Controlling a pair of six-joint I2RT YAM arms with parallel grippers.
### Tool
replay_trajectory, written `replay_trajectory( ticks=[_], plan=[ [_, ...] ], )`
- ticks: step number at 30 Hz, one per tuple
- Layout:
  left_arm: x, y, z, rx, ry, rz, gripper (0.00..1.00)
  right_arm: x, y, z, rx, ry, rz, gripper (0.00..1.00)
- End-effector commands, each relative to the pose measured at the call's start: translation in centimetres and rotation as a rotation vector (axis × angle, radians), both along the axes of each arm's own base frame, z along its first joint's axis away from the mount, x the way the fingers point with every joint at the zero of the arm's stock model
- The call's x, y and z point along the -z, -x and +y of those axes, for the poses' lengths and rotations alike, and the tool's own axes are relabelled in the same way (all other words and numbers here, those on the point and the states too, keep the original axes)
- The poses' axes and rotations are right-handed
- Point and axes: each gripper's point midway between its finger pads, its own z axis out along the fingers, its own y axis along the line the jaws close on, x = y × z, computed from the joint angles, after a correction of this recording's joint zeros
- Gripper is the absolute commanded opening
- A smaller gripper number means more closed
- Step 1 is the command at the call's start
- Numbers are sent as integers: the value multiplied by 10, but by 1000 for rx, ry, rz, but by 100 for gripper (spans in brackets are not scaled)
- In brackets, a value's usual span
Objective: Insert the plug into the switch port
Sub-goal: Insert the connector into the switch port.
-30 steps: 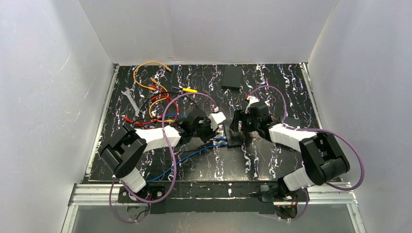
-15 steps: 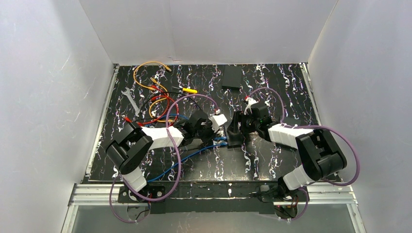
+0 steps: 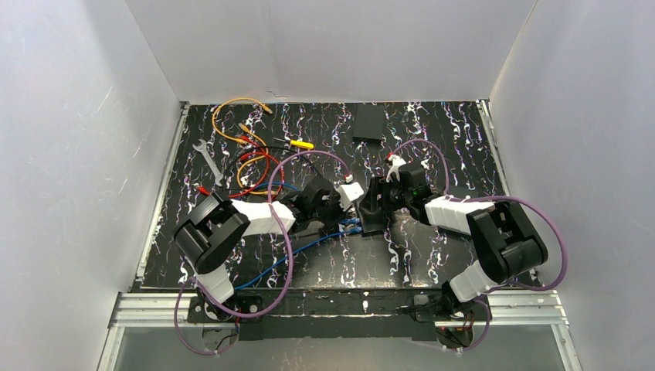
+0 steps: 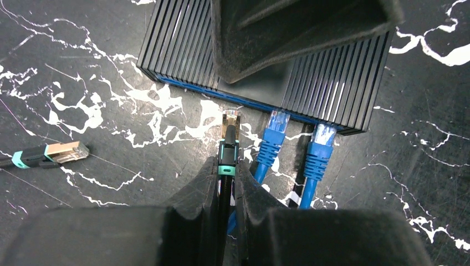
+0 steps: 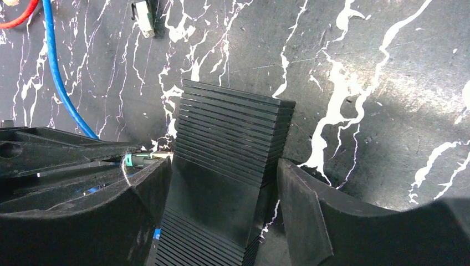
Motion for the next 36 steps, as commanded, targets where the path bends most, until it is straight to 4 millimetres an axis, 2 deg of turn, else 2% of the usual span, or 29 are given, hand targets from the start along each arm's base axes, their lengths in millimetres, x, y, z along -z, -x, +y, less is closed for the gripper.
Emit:
replay_trajectory(
  ticks=[1, 19, 36],
  plan=[
    [-16, 1, -13, 28, 84, -51, 0, 12, 9, -2, -18, 9, 36, 77],
    [-25, 7, -17, 49, 179, -94, 0, 15, 10, -2, -11, 4, 50, 77],
    [-24, -7, -20, -12, 221, -129, 0, 17, 11, 1, -17, -9, 60, 77]
  ],
)
